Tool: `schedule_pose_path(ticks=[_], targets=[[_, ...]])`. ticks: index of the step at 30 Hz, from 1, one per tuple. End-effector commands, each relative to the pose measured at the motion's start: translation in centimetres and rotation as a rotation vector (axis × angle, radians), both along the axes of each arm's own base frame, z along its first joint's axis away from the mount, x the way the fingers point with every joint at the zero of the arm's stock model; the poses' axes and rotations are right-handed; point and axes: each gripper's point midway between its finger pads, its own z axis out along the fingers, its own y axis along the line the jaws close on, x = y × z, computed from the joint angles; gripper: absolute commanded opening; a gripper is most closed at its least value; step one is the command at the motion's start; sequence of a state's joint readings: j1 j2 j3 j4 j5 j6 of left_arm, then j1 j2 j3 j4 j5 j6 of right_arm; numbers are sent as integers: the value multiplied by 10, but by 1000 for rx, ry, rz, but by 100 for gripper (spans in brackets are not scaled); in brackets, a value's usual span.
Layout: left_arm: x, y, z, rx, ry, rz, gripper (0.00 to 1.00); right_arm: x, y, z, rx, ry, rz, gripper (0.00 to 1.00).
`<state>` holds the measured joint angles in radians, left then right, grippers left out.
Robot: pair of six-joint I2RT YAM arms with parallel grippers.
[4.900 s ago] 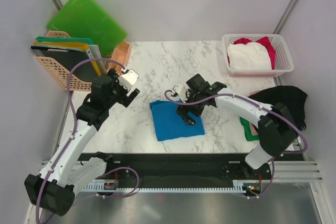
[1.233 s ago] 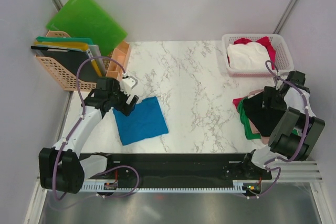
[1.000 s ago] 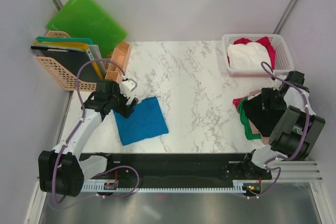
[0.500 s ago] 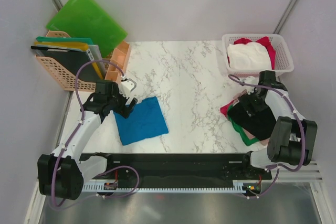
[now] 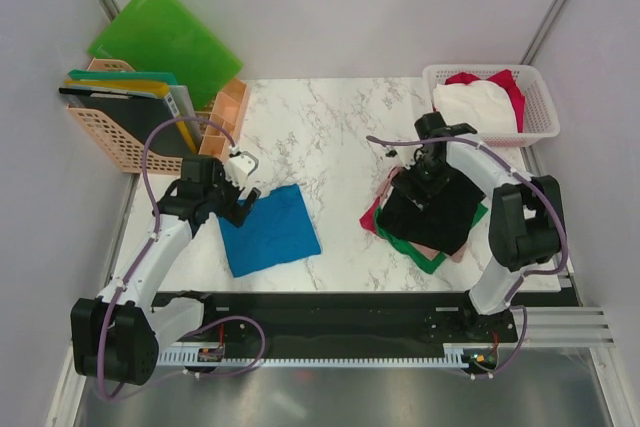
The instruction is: Fold and stack the t-shirts
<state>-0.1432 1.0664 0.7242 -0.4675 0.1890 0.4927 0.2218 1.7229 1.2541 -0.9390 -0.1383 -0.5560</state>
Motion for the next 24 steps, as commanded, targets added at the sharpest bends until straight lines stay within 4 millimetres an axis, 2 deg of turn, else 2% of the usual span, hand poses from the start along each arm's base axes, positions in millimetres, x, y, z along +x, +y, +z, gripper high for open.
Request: schedule_pose_path(ticks=[1,3,7,11,14,17,18,19,20,23,24], targets=[[7,0,6,4,-43,3,100,-8,64,-18,176,120,20,98],[7,1,5,7,-40,4,100,-2,80,-20,185,122,42,98],[8,0,5,3,-46,3,100,8,97,-18,175,105,62,98],[7,0,6,2,-47,2,100,20,101,-9,172,67,56,98],[7,0,4,2,-46,2,100,16,98,-1,161,68,56,98],[7,-1,3,0,-43,-2,100,12,94,29,166,26,69,98],[7,-1,3,-3,-41,-1,100,17,95,58,185,-49,77,98],[8,-1,2,-1,-40,-2,100,16,91,73,178,-75,75,98],[9,-2,2,-4,-40,-4,100,22,93,109,205,-165,81,98],[11,-4,0,-12,-32,-7,100,15,84,154,198,-233,80,98],[10,-5,-1,-21,-26,-9,100,15,82,179,210,-291,78,98]])
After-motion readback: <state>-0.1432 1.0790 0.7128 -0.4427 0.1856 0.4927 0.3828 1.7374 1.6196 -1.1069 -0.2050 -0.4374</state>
